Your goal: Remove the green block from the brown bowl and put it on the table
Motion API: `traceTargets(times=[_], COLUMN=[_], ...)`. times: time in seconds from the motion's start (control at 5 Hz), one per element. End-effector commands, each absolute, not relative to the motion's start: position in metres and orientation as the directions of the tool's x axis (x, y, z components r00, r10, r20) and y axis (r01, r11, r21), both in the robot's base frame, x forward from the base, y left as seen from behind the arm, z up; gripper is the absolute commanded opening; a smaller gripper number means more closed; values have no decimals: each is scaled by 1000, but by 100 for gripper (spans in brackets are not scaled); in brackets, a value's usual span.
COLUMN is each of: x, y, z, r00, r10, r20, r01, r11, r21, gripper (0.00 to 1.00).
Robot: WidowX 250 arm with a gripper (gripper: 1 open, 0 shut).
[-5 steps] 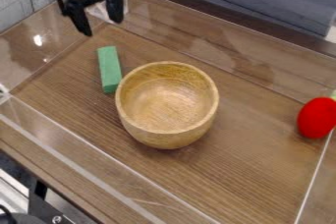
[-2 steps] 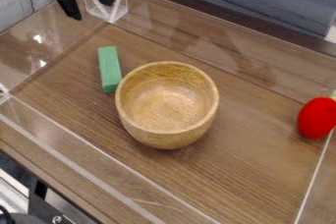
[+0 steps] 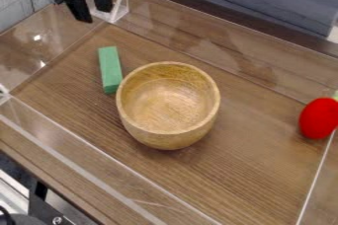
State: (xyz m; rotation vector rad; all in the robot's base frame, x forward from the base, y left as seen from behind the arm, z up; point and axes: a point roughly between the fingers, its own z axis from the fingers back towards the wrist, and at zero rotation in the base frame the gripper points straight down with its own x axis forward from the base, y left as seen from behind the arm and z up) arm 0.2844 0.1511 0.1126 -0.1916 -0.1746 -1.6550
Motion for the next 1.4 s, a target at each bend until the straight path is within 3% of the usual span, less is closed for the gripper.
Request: traceTargets(times=[0.0, 0.2, 0.4, 0.8, 1.2], x=[281, 285, 290, 296, 297], y=[147, 142, 137, 147, 147], z=[142, 153, 158, 150, 146], r00=[-62, -93, -121, -119, -28], r10=[-982, -978, -976, -976, -982], r20=[179, 184, 181, 185, 188], r01=[997, 994, 992, 993, 999], r11=[-51, -82, -111, -113, -25], r21=[66, 67, 65, 42, 20], gripper=[100, 100, 0, 0, 0])
